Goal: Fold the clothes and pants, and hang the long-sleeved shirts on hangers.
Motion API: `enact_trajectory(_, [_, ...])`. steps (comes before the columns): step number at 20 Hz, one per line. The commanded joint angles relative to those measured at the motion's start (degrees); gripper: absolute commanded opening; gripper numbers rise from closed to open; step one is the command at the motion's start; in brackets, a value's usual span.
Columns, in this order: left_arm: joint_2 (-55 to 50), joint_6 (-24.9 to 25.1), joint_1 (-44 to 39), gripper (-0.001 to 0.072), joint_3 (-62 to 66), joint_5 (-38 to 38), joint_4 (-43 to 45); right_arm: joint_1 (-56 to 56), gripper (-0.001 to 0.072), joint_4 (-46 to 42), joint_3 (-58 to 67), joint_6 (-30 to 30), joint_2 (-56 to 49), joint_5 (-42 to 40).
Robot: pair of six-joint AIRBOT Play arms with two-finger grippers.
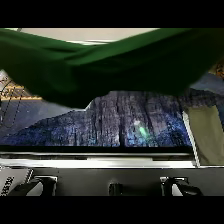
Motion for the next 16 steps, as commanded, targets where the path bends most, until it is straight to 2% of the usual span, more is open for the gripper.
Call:
enact_trajectory(1, [8.5,-7.8,0.1,0.0015,2.1,-2.1,12.3,0.1,0.0032,-4.7,1.5,7.5,8.4,-0.3])
enact_trajectory(3, [11.1,-9.6,0.1,0.0014,2.1,-2.1,16.8,0.1,0.0032,-5.9,1.5,11.2,9.5,-0.2])
enact_trajectory(6, [10.5,-9.0,0.0,0.0015,1.5,-2.4,17.9,0.1,0.0032,-5.9,1.5,14.0,7.1,3.1])
enact_trajectory(10, [2.9,3.0,-0.1,0.0015,-7.1,-2.5,9.8,0.1,0.0032,-3.8,1.1,18.4,-2.9,13.9])
enact_trajectory(13, [-7.2,6.7,-0.1,0.0015,-15.9,-0.2,7.5,0.1,0.0032,-4.5,-2.1,18.3,-14.6,21.6])
enact_trajectory(16, [-19.2,9.1,-2.3,0.0015,-21.0,9.1,7.6,0.1,0.0032,-4.7,-8.1,14.9,-26.9,18.4])
